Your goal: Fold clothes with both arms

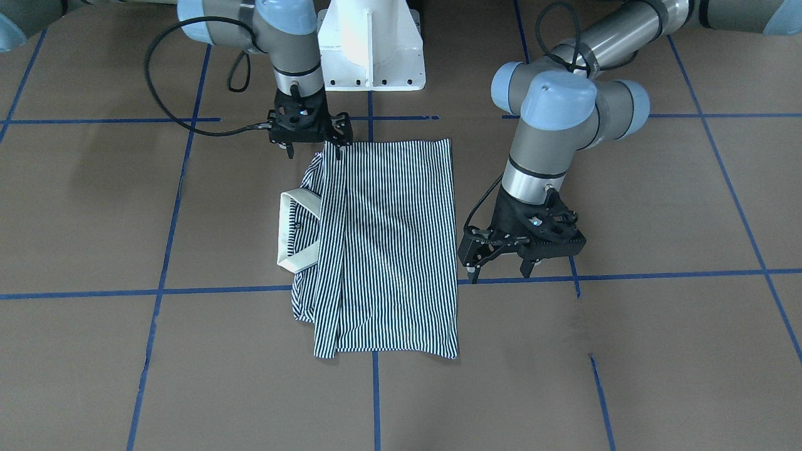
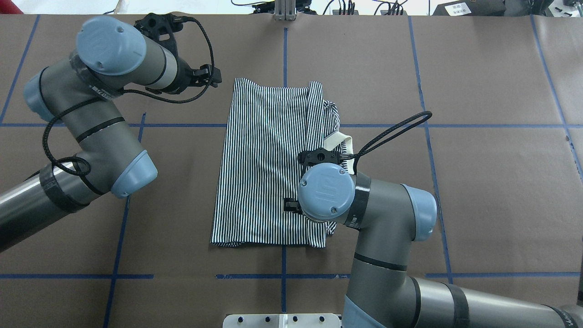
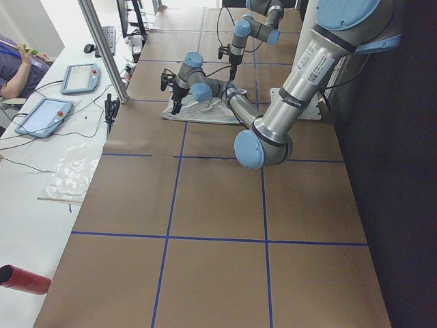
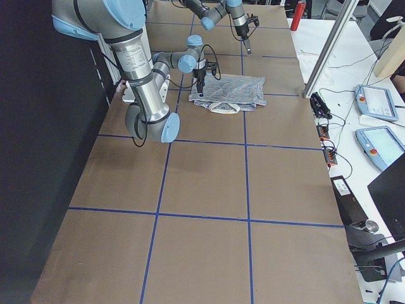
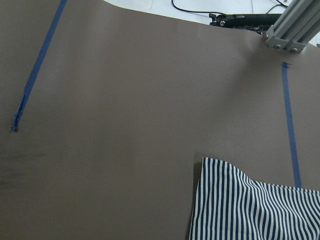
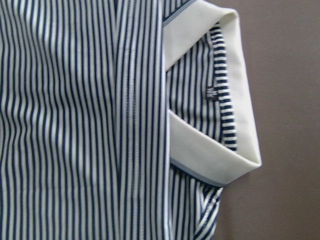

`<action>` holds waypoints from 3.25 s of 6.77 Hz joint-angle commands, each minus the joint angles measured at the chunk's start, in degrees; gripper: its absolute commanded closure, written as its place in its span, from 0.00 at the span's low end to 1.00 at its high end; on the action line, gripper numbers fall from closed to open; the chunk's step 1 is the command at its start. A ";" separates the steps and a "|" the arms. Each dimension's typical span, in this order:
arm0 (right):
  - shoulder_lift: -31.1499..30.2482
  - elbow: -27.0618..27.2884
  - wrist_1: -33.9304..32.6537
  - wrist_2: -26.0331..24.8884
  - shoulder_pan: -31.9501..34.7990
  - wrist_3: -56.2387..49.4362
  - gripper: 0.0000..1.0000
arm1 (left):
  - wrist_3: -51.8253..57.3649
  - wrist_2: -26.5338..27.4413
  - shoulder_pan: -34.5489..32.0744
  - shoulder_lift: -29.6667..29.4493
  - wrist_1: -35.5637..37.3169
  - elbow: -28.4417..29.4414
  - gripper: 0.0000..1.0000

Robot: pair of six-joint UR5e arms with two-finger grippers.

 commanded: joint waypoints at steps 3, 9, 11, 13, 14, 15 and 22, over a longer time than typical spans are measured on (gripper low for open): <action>1.77 -2.90 -6.09 -1.57 -2.52 -1.14 0.00 | -0.05 -0.59 0.04 1.55 0.44 -2.49 0.00; 2.38 -5.02 -9.51 -1.31 -2.34 -6.41 0.00 | -0.14 -0.68 0.13 1.55 0.44 -2.49 0.00; 2.03 -4.75 -10.40 -1.13 -1.65 -7.82 0.00 | -0.14 -0.77 0.13 1.55 0.35 -2.49 0.00; 0.03 -2.23 -12.59 -0.96 0.11 -10.02 0.00 | -0.23 -1.64 0.22 1.55 0.35 -2.75 0.00; -3.30 0.67 -13.39 -0.96 0.29 -11.42 0.00 | -0.49 -1.99 0.31 1.46 0.35 -2.84 0.00; -6.64 2.44 -13.40 -1.22 0.56 -11.43 0.00 | -0.58 -2.08 0.31 1.46 0.35 -2.84 0.00; 8.07 -13.84 -2.45 0.10 10.40 -23.21 0.00 | -0.05 -2.17 0.31 1.64 0.27 -2.76 0.00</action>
